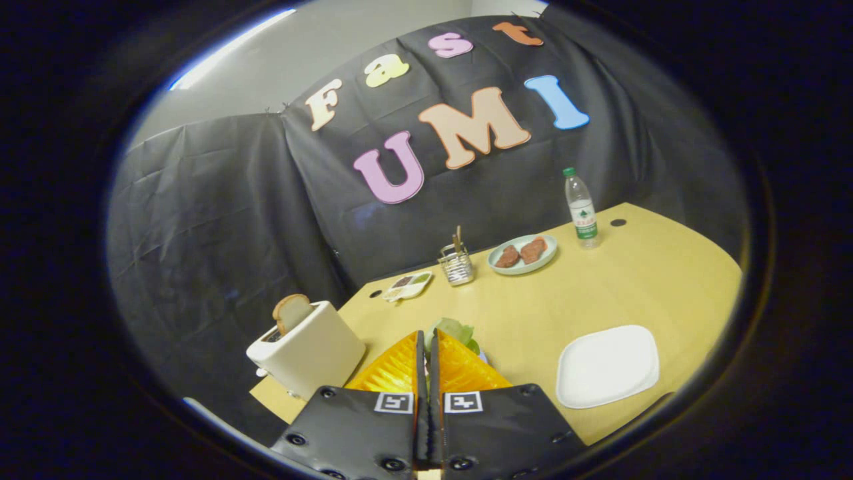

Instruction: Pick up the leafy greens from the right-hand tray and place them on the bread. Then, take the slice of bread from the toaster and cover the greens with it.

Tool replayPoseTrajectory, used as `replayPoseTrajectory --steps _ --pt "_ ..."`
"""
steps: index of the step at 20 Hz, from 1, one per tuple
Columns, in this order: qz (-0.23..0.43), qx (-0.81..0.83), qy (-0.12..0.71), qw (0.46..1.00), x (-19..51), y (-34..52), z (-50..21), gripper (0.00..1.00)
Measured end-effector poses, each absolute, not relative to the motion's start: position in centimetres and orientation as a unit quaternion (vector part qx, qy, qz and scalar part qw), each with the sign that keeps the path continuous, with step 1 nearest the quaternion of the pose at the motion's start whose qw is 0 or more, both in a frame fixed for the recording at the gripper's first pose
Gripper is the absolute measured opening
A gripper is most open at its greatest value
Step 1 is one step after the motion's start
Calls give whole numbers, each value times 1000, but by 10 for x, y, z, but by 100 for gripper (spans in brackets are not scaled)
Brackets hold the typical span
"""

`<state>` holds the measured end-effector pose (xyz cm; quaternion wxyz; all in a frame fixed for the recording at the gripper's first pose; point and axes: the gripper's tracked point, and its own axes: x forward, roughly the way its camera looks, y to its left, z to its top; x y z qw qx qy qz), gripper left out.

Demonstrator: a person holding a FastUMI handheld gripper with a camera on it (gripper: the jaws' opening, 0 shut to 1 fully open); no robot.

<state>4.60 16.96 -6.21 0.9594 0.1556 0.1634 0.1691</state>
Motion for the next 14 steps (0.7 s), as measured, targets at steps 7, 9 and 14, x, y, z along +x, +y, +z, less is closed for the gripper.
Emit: replayPoseTrajectory --steps 7,9,14 --pt "207 180 174 946 59 231 -66 3" --pt "217 189 175 942 63 249 -69 3" --pt "204 204 182 940 77 262 -87 3"
